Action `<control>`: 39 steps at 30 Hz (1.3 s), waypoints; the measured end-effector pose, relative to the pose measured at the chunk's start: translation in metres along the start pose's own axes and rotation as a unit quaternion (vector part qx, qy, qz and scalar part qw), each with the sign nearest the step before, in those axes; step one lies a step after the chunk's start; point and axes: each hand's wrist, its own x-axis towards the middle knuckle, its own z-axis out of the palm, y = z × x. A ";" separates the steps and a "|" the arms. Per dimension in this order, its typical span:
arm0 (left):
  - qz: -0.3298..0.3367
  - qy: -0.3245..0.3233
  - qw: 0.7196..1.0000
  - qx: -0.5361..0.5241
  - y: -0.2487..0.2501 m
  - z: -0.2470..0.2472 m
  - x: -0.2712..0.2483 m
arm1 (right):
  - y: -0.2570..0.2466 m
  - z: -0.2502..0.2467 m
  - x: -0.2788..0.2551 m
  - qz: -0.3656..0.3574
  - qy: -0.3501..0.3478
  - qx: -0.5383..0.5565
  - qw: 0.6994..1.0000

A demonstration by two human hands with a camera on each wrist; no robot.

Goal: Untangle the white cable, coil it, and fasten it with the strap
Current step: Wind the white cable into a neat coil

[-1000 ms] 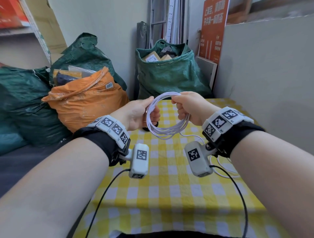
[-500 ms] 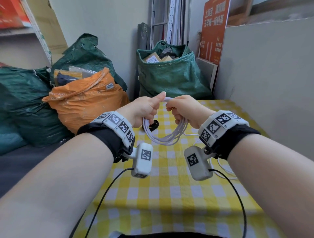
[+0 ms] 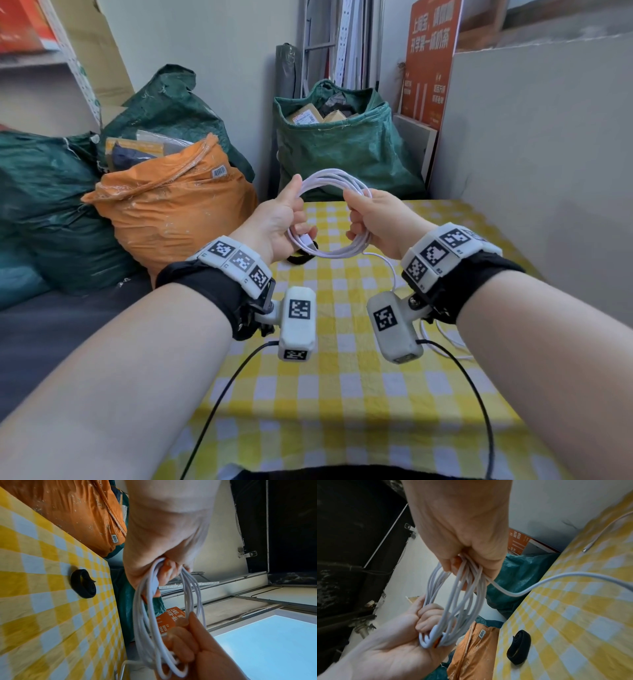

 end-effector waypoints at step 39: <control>0.080 -0.019 0.982 0.169 0.008 -0.003 -0.001 | -0.004 -0.015 0.002 0.009 -0.001 -0.201 0.979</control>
